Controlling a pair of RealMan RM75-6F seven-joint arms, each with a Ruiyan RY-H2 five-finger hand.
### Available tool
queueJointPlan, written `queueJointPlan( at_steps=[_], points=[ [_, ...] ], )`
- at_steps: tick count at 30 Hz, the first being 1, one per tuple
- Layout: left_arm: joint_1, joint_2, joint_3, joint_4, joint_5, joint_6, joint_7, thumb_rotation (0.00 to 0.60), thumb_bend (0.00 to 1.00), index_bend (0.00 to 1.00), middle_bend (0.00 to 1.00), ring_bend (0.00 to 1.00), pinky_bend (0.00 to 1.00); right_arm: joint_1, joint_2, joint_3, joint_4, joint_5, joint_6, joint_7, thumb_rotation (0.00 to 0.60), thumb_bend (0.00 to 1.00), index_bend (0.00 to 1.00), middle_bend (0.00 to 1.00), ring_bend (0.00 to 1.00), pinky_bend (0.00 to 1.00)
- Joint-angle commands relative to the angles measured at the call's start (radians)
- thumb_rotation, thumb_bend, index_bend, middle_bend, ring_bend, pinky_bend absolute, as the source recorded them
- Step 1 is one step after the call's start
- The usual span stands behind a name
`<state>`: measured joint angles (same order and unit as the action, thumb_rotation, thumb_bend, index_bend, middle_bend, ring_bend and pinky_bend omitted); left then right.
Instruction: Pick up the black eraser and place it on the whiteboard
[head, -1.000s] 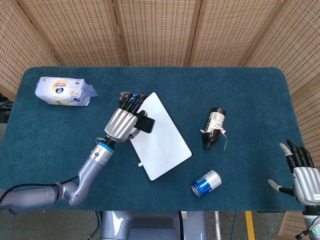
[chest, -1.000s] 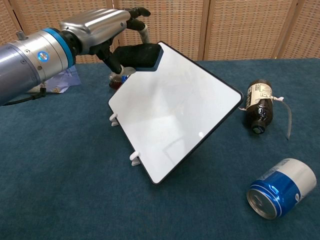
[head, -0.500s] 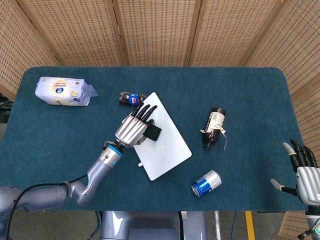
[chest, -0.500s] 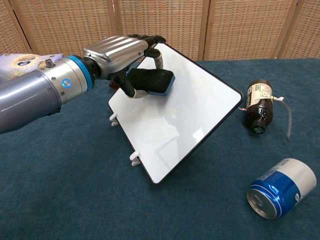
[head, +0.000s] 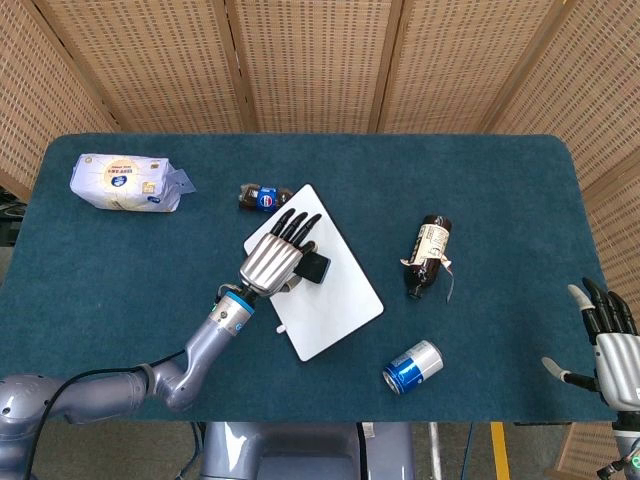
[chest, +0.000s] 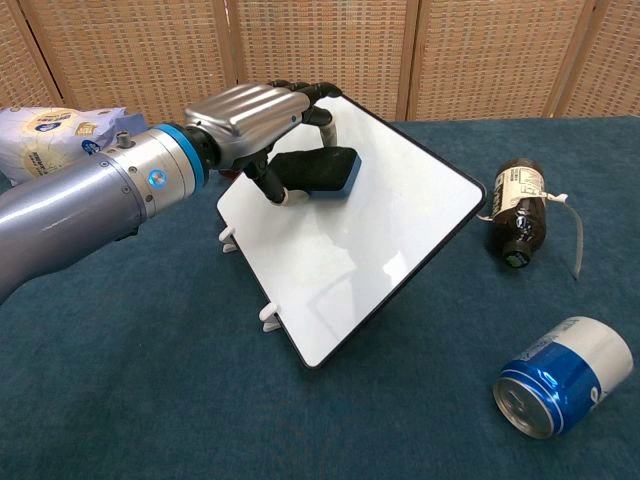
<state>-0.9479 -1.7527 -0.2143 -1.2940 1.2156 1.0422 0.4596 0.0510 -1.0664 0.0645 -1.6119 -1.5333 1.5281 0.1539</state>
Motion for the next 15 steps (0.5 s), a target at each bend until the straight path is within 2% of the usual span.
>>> queueJointPlan(
  at_steps=[1,15],
  points=[
    [0.001,-0.001,0.0,0.005,0.002,0.001,0.004,0.6,0.28,0.42,0.0,0.0,0.0,0.0,0.0,0.001,0.0,0.0,0.0,0.0,0.6,0.0,0.0,0.0,0.0,0.0],
    [0.008,-0.016,0.0,0.037,0.011,0.004,0.018,0.6,0.24,0.42,0.0,0.0,0.0,-0.005,0.003,0.001,-0.002,-0.009,0.013,0.005,0.6,0.0,0.0,0.0,0.0,0.0]
  ],
)
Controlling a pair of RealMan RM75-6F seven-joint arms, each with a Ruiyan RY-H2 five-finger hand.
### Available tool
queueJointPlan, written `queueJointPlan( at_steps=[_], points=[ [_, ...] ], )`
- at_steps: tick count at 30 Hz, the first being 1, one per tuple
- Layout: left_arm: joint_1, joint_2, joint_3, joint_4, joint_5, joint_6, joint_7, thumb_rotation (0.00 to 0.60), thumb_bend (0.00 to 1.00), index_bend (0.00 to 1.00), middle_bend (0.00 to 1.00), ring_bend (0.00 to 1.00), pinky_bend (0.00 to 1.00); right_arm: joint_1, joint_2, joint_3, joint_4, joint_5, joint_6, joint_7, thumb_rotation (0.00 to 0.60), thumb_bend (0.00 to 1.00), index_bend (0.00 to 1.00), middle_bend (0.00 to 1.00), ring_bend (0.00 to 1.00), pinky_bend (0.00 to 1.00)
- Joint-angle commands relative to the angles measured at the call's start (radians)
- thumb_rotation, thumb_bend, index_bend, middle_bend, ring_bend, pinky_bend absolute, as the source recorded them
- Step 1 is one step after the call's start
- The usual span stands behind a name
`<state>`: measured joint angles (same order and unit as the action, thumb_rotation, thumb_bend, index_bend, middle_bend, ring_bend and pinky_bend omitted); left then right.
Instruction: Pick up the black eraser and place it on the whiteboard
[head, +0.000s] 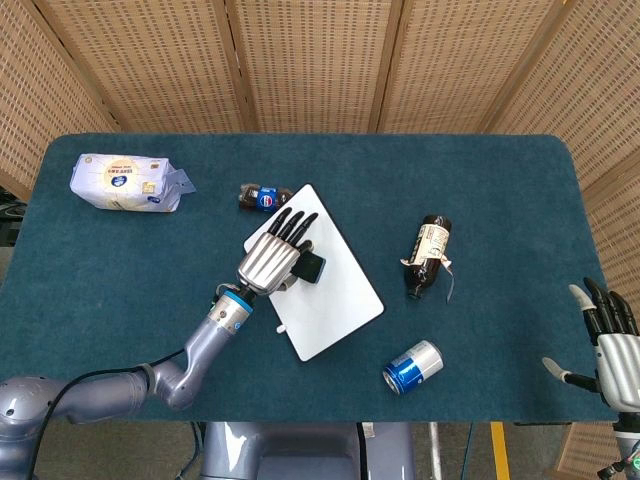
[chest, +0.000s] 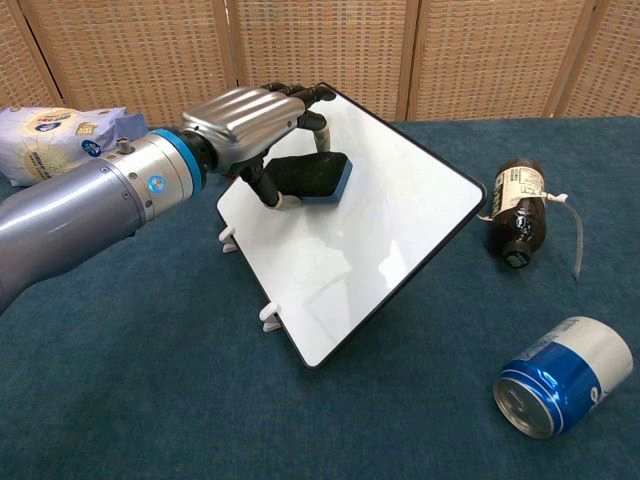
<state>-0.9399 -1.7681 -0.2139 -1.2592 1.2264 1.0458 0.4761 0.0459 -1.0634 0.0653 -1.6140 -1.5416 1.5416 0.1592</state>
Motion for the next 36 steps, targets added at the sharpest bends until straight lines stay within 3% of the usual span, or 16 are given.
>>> queueJointPlan(
  at_steps=[1,18,29,36],
  points=[
    [0.001,-0.002,0.0,0.004,0.0,0.0,0.004,0.6,0.24,0.42,0.0,0.0,0.0,0.001,0.001,0.0,-0.001,0.0,-0.001,0.001,0.6,0.0,0.0,0.0,0.0,0.0],
    [0.004,-0.026,-0.02,0.038,-0.005,0.016,0.029,0.6,0.18,0.37,0.0,0.0,0.0,-0.001,0.001,0.0,-0.001,-0.007,0.004,0.002,0.6,0.0,0.0,0.0,0.0,0.0],
    [0.006,-0.032,-0.02,0.048,-0.006,0.013,0.041,0.6,0.17,0.13,0.0,0.0,0.0,-0.002,0.003,0.0,-0.002,-0.008,0.006,0.005,0.6,0.0,0.0,0.0,0.0,0.0],
    [0.018,0.003,-0.023,-0.002,-0.003,0.015,0.029,0.6,0.16,0.06,0.0,0.0,0.0,-0.002,0.003,0.002,0.002,-0.006,0.006,0.009,0.6,0.0,0.0,0.0,0.0,0.0]
  ],
)
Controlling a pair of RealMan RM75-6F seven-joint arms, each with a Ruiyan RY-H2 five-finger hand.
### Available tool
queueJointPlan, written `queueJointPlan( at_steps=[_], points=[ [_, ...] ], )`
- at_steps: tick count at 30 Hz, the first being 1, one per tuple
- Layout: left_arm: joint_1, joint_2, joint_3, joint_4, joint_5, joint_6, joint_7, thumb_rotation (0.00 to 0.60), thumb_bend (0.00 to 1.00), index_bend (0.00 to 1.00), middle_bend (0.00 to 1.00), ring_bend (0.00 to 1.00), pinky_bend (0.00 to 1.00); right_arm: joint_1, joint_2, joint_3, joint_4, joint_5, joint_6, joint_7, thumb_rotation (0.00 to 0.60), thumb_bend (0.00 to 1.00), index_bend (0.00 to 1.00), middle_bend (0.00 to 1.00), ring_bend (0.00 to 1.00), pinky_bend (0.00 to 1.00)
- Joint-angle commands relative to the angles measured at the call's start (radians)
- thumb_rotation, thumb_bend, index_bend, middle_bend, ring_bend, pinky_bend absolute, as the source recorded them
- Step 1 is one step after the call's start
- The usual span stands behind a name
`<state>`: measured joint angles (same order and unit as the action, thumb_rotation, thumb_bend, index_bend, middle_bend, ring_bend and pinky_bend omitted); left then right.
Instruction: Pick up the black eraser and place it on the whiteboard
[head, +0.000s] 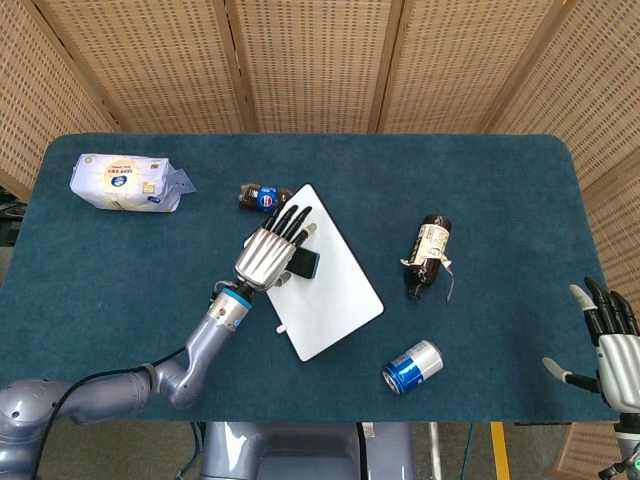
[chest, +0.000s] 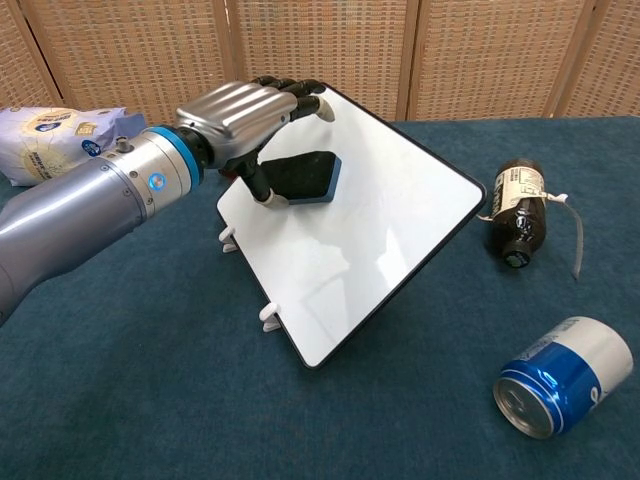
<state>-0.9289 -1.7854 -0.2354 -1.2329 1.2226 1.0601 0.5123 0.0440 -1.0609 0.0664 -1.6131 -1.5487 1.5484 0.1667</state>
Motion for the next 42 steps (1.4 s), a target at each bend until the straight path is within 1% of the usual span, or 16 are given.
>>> queueJointPlan(
  at_steps=[1,4,6,8,9,11,15,17,18,20,23,27,29,34,39,42],
  points=[
    [0.011,0.034,-0.003,-0.049,-0.001,-0.001,-0.012,0.6,0.16,0.05,0.0,0.0,0.0,0.0,0.0,0.002,0.002,0.003,0.0,0.002,0.6,0.0,0.0,0.0,0.0,0.0],
    [0.034,0.115,-0.006,-0.155,-0.008,0.0,-0.017,0.6,0.15,0.04,0.0,0.0,0.0,-0.001,0.001,0.002,0.002,0.003,0.002,0.004,0.6,0.0,0.0,0.0,0.0,0.0],
    [0.048,0.157,-0.006,-0.202,-0.01,0.007,-0.016,0.6,0.14,0.03,0.0,0.0,0.0,-0.001,0.001,0.002,0.002,0.002,0.003,0.003,0.6,0.0,0.0,0.0,0.0,0.0],
    [0.075,0.224,-0.004,-0.273,-0.016,0.027,-0.003,0.6,0.14,0.03,0.0,0.0,0.0,-0.001,0.001,0.002,0.001,0.0,0.005,0.0,0.6,0.0,0.0,0.0,0.0,0.0],
    [0.102,0.282,0.001,-0.339,-0.033,0.04,0.01,0.6,0.14,0.03,0.0,0.0,0.0,-0.001,0.001,0.002,0.0,-0.001,0.004,-0.004,0.6,0.0,0.0,0.0,0.0,0.0],
    [0.14,0.351,0.006,-0.424,-0.053,0.067,0.018,0.6,0.14,0.02,0.0,0.0,0.0,-0.001,0.0,0.002,-0.001,0.0,0.004,-0.008,0.6,0.0,0.0,0.0,0.0,0.0],
    [0.244,0.472,0.048,-0.564,-0.068,0.157,0.012,0.6,0.14,0.02,0.0,0.0,0.0,-0.001,-0.003,0.002,-0.002,0.002,0.002,-0.024,0.6,0.0,0.0,0.0,0.0,0.0],
    [0.305,0.516,0.085,-0.603,-0.046,0.214,-0.004,0.6,0.14,0.02,0.0,0.0,0.0,0.0,-0.005,0.003,-0.004,0.006,-0.001,-0.037,0.6,0.0,0.0,0.0,0.0,0.0],
    [0.326,0.527,0.1,-0.607,-0.035,0.234,-0.009,0.6,0.14,0.02,0.0,0.0,0.0,0.0,-0.006,0.003,-0.004,0.007,-0.002,-0.042,0.6,0.0,0.0,0.0,0.0,0.0],
    [0.389,0.55,0.148,-0.607,0.015,0.3,-0.031,0.6,0.14,0.02,0.0,0.0,0.0,0.001,-0.008,0.005,-0.006,0.012,-0.003,-0.058,0.6,0.0,0.0,0.0,0.0,0.0],
    [0.467,0.563,0.205,-0.588,0.081,0.37,-0.09,0.6,0.14,0.02,0.0,0.0,0.0,0.002,-0.011,0.005,-0.01,0.016,-0.006,-0.081,0.6,0.0,0.0,0.0,0.0,0.0],
    [0.545,0.585,0.27,-0.576,0.122,0.412,-0.145,0.6,0.14,0.01,0.0,0.0,0.0,0.003,-0.017,0.006,-0.017,0.02,-0.009,-0.115,0.6,0.0,0.0,0.0,0.0,0.0],
    [0.579,0.586,0.295,-0.557,0.145,0.438,-0.146,0.6,0.14,0.01,0.0,0.0,0.0,0.004,-0.02,0.006,-0.02,0.019,-0.009,-0.134,0.6,0.0,0.0,0.0,0.0,0.0],
    [0.649,0.553,0.32,-0.508,0.172,0.502,-0.126,0.6,0.14,0.01,0.0,0.0,0.0,0.006,-0.029,0.005,-0.026,0.016,-0.009,-0.165,0.6,0.0,0.0,0.0,0.0,0.0],
    [0.695,0.535,0.32,-0.476,0.189,0.528,-0.159,0.6,0.14,0.01,0.0,0.0,0.0,0.008,-0.035,0.006,-0.025,0.025,-0.017,-0.182,0.6,0.0,0.0,0.0,0.0,0.0],
    [0.704,0.537,0.315,-0.469,0.198,0.531,-0.167,0.6,0.14,0.01,0.0,0.0,0.0,0.009,-0.037,0.006,-0.026,0.027,-0.019,-0.187,0.6,0.0,0.0,0.0,0.0,0.0]
  ],
)
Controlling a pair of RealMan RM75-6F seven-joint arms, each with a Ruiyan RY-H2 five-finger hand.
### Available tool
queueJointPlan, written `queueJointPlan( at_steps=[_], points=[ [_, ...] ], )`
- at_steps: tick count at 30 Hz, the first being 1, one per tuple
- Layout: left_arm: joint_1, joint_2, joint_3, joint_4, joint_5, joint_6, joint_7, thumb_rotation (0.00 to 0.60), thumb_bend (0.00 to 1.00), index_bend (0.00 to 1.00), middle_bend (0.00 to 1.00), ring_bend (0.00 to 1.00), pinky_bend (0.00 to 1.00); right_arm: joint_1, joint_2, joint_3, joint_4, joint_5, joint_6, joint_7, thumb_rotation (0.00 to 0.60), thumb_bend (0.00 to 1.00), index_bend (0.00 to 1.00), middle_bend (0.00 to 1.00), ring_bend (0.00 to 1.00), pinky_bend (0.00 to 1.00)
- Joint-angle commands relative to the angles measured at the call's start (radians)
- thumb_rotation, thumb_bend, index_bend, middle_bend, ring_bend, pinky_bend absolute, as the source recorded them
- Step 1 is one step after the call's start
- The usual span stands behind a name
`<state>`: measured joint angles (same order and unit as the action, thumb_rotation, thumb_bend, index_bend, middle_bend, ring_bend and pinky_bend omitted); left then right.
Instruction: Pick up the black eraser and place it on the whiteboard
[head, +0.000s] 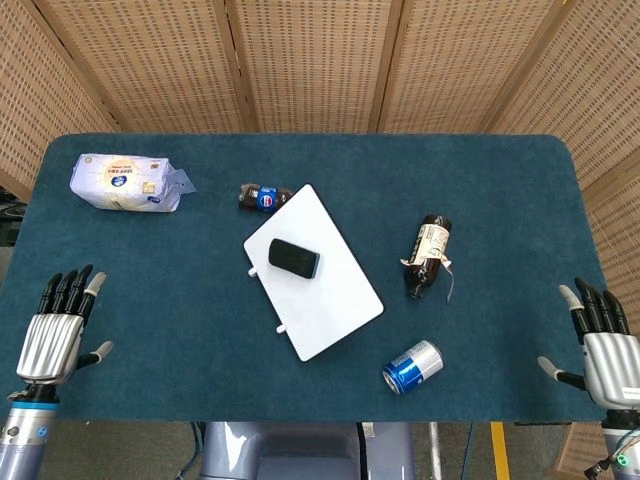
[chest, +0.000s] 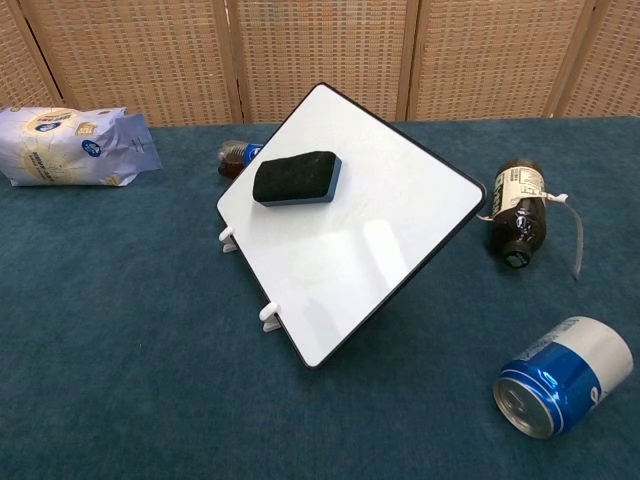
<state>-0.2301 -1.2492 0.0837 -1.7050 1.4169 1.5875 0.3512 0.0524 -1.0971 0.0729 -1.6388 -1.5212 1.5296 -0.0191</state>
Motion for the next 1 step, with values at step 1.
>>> queueJointPlan(
  at_steps=[1],
  points=[
    [0.009,0.001,-0.009,0.003,0.004,0.004,-0.012,0.6,0.14,0.01,0.0,0.0,0.0,0.001,-0.001,-0.001,0.0,-0.001,-0.001,-0.005,0.6,0.0,0.0,0.0,0.0,0.0]
  ],
)
